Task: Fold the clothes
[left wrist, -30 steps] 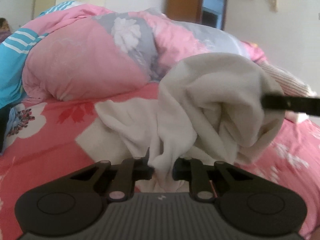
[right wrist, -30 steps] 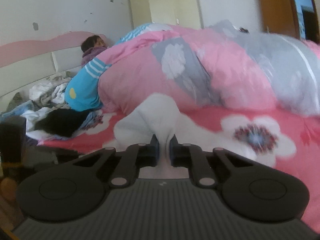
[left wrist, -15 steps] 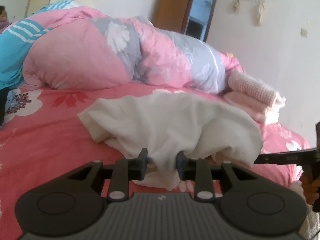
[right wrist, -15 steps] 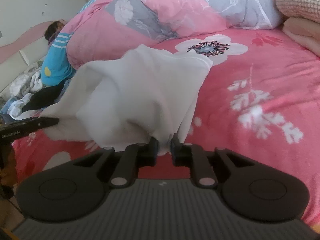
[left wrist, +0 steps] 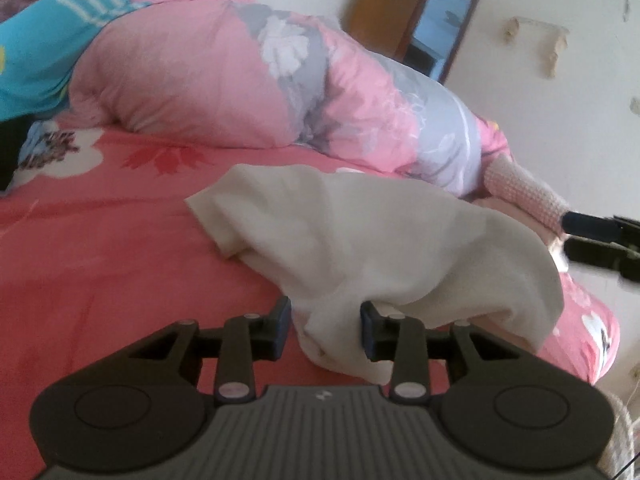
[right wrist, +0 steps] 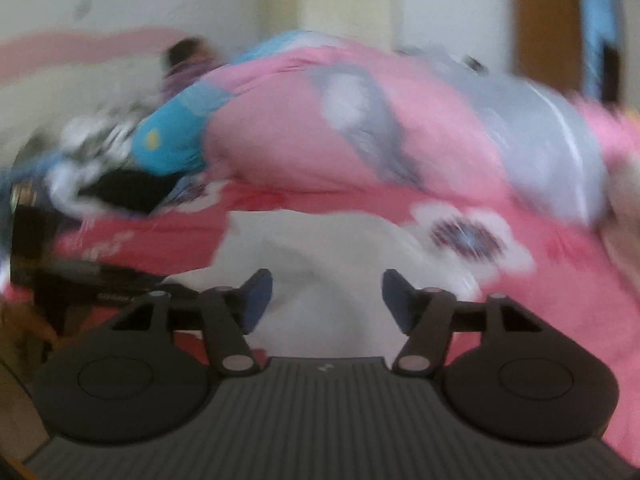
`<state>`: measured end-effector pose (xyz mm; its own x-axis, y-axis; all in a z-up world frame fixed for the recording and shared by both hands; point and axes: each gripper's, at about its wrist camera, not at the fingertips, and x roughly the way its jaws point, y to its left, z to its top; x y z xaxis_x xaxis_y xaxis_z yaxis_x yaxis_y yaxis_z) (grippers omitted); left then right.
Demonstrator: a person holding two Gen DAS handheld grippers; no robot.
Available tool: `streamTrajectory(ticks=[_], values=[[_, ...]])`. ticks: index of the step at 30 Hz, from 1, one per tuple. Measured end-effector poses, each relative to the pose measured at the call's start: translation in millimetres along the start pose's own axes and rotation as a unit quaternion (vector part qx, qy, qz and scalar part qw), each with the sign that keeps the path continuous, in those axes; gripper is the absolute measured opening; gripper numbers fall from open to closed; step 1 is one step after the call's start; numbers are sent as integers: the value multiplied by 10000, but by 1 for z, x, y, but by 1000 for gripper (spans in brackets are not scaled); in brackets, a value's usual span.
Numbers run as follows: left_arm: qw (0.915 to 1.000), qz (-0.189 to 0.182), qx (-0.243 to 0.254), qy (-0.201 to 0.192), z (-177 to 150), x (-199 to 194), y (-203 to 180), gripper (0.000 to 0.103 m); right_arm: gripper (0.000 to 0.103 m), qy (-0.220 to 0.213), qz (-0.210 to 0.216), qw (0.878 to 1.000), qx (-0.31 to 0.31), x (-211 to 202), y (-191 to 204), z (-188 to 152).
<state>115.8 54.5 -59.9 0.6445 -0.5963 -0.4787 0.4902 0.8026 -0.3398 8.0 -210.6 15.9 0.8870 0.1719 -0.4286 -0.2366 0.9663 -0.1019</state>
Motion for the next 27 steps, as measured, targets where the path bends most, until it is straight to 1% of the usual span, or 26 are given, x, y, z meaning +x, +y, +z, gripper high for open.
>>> streamTrajectory(ticks=[1,2,3,4,6,8,9,10,11,12,13,14,15,18,20,21,23,24,26,27], values=[[10000,22,19,-20,0,0,0,37,76,7,59,9988,-479,10,15,4],[10000,44,37,-40,0,0,0,37,79,16,93,9948,-1015,19,31,4],[9999,66,56,-60,-1,0,-1,37,81,39,84,9876,-1565,30,47,3],[9999,88,75,-80,-1,0,-1,37,81,78,9,9770,-2129,42,62,-1],[9998,131,112,-120,-1,0,-1,37,81,123,-183,9485,-3162,65,89,-10],[9994,166,239,-204,-2,-2,-6,37,80,214,-214,9217,-3868,87,104,-19],[9990,182,300,-275,-2,-4,-8,37,79,311,-225,9192,-3918,95,104,-19],[9986,193,335,-353,-3,-7,-9,37,69,419,-238,9194,-3903,103,103,-18],[9983,196,336,-434,-2,-10,-9,37,57,527,-250,9195,-3887,111,101,-18],[9979,196,330,-517,-2,-12,-9,39,33,635,-262,9195,-3870,118,100,-17],[9977,186,292,-581,-1,-14,-8,46,15,743,-275,9194,-3853,126,99,-16],[9975,172,246,-641,-1,-15,-6,49,10,702,-290,9305,-3582,124,91,-10],[9972,158,201,-700,0,-17,-5,54,9,627,-306,9432,-3249,121,81,-3],[9977,278,212,-586,-1,-11,-5,54,7,327,-455,9737,-2207,105,51,17],[9984,307,184,-432,-3,-5,-4,53,7,97,-577,9890,-1361,90,20,27],[9987,302,158,-373,-4,-2,-4,53,7,6,-621,9939,-915,81,1,30],[9988,335,144,-319,-6,1,-2,53,6,-152,-699,9974,-1,65,-38,31],[9987,369,153,-307,-8,2,-1,53,6,-214,-733,9960,469,58,-59,28],[9985,441,152,-271,-10,5,0,53,6,-312,-807,9891,1187,46,-91,16],[9985,470,142,-241,-10,7,1,53,6,-357,-868,9836,1538,40,-106,6]])
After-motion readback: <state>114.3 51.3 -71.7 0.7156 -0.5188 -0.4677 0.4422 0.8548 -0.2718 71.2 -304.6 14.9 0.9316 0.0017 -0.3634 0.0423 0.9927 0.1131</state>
